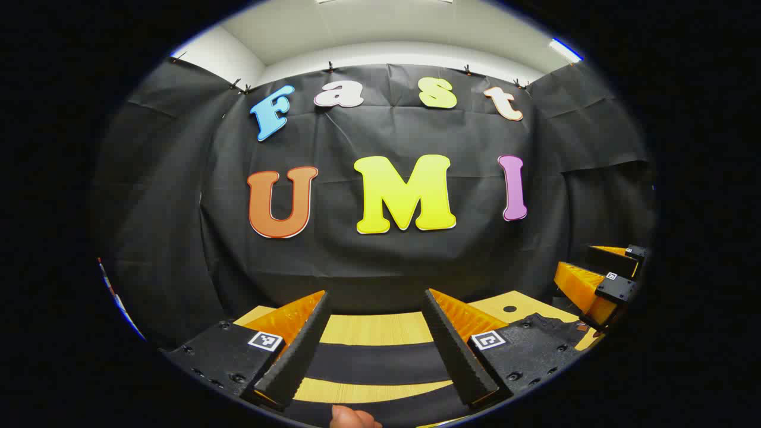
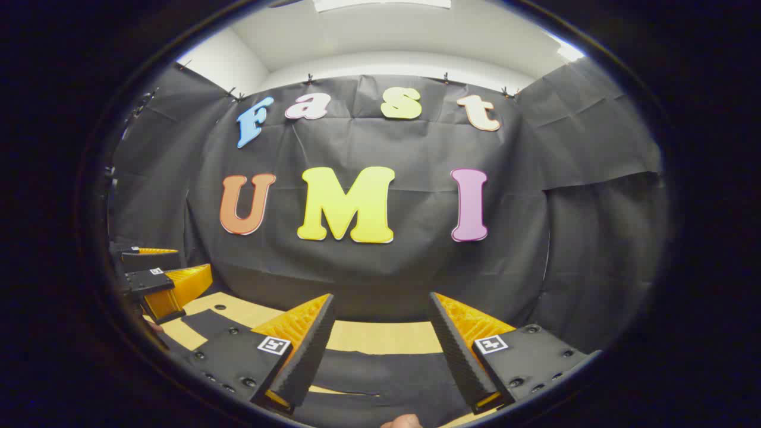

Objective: Grasp the waist and the cuffs of the jeans and fold them to make the two legs overlap; first hold the waist and fold one-third of the jeans toward the cuffs, then hold the cuffs and fold the remaining one-third in the same direction to finish folding.

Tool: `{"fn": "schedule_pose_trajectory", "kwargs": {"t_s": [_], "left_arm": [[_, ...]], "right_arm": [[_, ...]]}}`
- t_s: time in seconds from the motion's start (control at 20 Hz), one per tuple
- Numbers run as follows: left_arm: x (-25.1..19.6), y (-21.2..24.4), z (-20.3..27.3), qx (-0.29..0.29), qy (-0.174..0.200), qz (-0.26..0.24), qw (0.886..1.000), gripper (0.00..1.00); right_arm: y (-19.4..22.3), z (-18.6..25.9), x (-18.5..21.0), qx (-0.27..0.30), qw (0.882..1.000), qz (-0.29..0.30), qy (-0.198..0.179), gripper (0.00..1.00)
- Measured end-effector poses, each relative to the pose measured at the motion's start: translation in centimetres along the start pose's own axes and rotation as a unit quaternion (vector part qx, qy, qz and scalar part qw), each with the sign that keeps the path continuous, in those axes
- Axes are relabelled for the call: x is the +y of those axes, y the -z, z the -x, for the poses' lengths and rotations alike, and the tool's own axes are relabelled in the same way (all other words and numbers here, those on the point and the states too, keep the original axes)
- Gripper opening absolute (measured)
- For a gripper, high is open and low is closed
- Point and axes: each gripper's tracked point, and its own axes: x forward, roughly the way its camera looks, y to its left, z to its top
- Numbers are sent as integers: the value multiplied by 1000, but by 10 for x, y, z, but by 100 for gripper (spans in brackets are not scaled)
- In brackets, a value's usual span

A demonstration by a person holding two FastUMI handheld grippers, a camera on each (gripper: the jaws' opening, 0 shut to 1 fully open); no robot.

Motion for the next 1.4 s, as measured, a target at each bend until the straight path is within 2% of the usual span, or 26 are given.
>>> {"fn": "schedule_pose_trajectory", "kwargs": {"t_s": [0.05,0.4,0.5,0.9,0.95,1.0,1.05,1.15,1.2,1.3,1.4], "left_arm": [[1,-1,1,0,0,-2,1000,99],[-4,-3,7,-3,1,-12,1000,99],[-6,-4,8,-4,1,-11,1000,99],[0,1,12,4,-8,-1,1000,99],[3,5,11,11,-7,12,1000,99],[6,10,12,22,-11,32,999,94],[12,15,14,33,-18,54,998,99],[32,21,18,51,-41,88,994,99],[44,25,21,58,-51,99,992,99],[67,37,32,80,-70,122,987,99],[86,59,47,116,-82,171,975,98]], "right_arm": [[0,1,-1,2,1000,0,-1,94],[-6,5,-5,-5,1000,-4,0,96],[-8,7,-4,-6,1000,0,-3,94],[-9,11,3,-4,1000,0,-22,94],[-7,11,8,-1,999,-4,-33,94],[-6,10,9,7,999,-4,-43,96],[-5,10,13,11,998,-4,-61,95],[-5,9,15,20,996,-9,-84,94],[-7,7,9,21,996,-14,-83,96],[-4,3,-6,27,997,-17,-70,94],[0,0,-18,30,997,-22,-62,96]]}}
